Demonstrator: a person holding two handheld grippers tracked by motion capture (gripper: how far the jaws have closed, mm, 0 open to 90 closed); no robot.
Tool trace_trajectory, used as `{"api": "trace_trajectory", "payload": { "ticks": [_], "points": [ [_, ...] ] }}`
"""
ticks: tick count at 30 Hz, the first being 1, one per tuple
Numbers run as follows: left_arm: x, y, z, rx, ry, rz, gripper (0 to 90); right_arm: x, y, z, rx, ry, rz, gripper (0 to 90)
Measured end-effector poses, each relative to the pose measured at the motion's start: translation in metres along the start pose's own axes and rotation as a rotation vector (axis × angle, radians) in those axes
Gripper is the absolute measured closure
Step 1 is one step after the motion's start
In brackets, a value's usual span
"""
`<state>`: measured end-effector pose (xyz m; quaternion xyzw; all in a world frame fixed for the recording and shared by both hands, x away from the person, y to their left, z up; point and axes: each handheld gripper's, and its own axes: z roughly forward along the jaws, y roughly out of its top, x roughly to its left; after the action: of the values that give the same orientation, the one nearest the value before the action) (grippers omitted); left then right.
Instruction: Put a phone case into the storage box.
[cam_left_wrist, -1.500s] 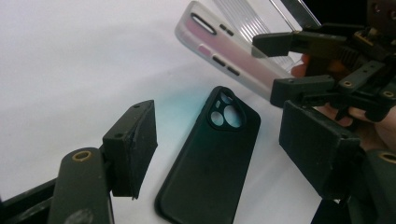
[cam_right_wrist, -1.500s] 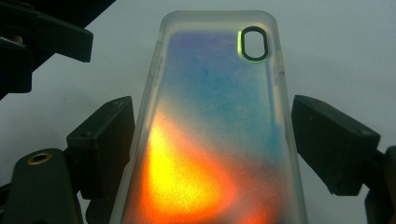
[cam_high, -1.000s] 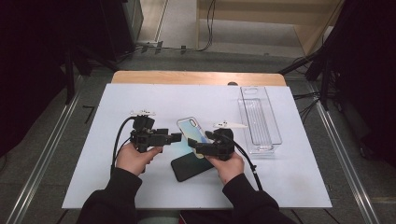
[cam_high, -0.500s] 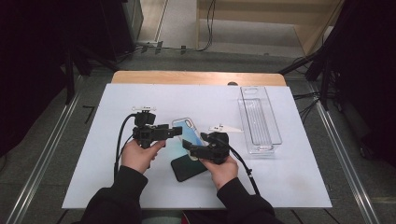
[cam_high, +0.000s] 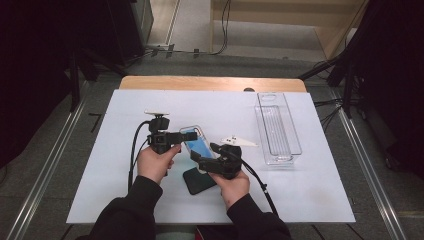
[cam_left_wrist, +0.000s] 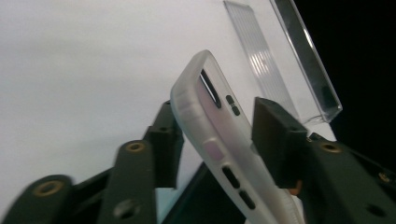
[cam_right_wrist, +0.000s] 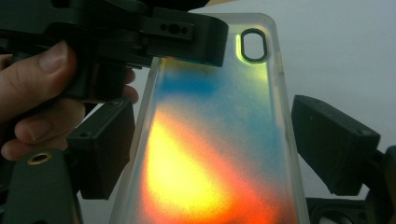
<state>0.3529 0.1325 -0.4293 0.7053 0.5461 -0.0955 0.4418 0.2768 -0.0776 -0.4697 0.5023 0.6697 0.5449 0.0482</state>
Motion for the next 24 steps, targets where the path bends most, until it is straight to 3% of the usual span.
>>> {"api": "trace_trajectory", "payload": {
  "ticks": [3,6,12,15,18,20,21,22,24],
  "points": [
    [0.001,0.000,-0.001,-0.007,-0.026,-0.022,77.0,0.003,-0.001,0.001,-0.013,0.006,-0.017,14.7],
    [0.002,0.000,-0.002,-0.011,-0.048,-0.032,81.7,0.003,-0.002,0.002,-0.014,0.007,-0.033,14.6],
    [0.000,0.000,-0.003,-0.018,-0.073,-0.049,84.8,0.002,-0.003,0.004,-0.013,-0.006,-0.078,14.4],
    [-0.001,0.000,-0.004,-0.020,-0.092,-0.065,86.1,0.003,-0.002,0.005,-0.013,-0.024,-0.133,13.9],
    [-0.002,0.001,-0.006,-0.019,-0.098,-0.060,86.2,0.004,0.000,0.005,-0.004,-0.019,-0.130,13.6],
    [-0.003,0.001,-0.007,-0.028,-0.110,-0.063,86.5,0.003,0.003,0.005,0.014,-0.014,-0.154,10.6],
    [-0.004,0.001,-0.008,-0.027,-0.108,-0.060,86.5,0.002,0.007,0.006,0.048,0.040,-0.179,0.0],
    [-0.006,0.002,-0.009,-0.033,-0.095,-0.041,86.5,0.002,0.007,0.006,0.048,0.040,-0.179,0.0],
    [-0.011,0.002,-0.011,-0.037,-0.070,-0.008,86.4,0.002,0.012,0.008,0.114,0.042,-0.204,0.0]
  ]
}}
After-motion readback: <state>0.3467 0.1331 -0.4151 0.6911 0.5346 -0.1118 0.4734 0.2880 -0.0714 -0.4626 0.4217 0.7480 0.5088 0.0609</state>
